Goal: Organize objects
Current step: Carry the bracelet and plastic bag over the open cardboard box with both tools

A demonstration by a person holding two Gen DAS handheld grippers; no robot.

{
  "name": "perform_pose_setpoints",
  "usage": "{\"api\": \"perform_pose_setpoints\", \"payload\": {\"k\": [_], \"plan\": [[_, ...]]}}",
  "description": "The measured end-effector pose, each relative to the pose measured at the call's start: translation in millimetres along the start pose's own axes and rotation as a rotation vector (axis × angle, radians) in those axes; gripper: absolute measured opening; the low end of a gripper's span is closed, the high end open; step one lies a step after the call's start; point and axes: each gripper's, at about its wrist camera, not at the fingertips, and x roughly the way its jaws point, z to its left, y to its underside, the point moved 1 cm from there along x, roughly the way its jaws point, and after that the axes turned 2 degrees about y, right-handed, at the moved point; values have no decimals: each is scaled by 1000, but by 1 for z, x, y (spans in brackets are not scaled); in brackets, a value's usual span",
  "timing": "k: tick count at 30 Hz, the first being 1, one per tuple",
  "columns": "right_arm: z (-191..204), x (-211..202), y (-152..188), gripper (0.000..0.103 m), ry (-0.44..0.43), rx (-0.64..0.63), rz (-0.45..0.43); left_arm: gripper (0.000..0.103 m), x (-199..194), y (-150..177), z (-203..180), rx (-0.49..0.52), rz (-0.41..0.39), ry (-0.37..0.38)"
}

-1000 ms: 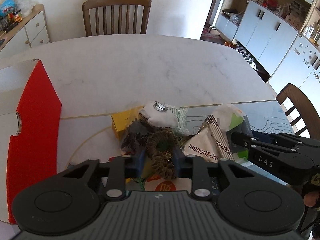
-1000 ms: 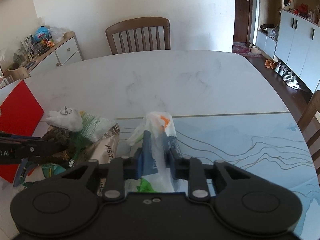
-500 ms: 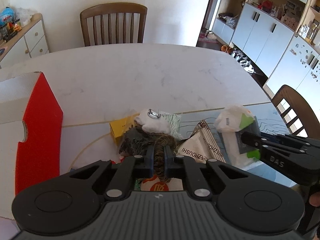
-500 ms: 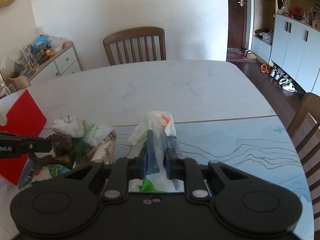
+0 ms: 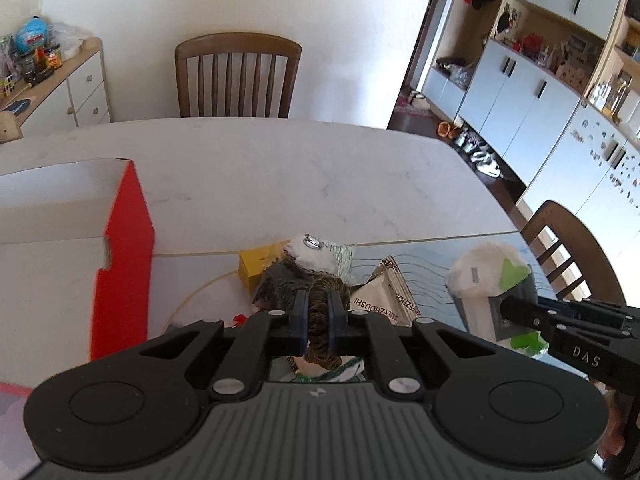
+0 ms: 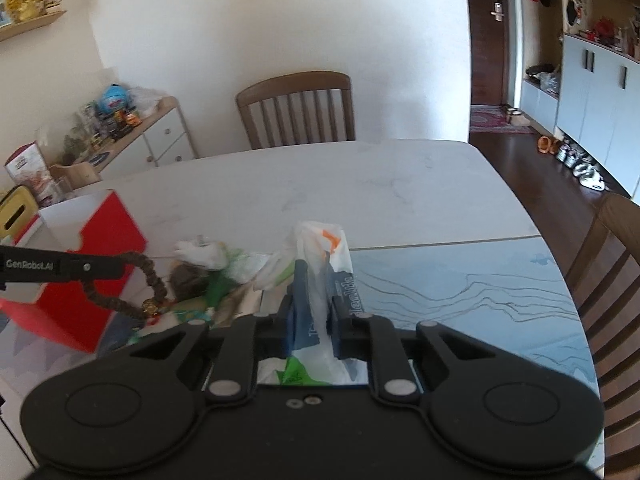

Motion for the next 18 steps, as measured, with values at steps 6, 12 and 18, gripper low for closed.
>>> {"api": "perform_pose_setpoints", "payload": {"k": [6,12,18], "plan": [[30,-18,-5,15,-34,-32,-11,9,-24,7,20,-36,-9,36],[69,-29,-17,15,-81,-55,-11,9,-48,9,48,-42,-22,73],[121,-24,-30,15,-118,-95,-4,9,-72,2,89,-51,-58,77]]}}
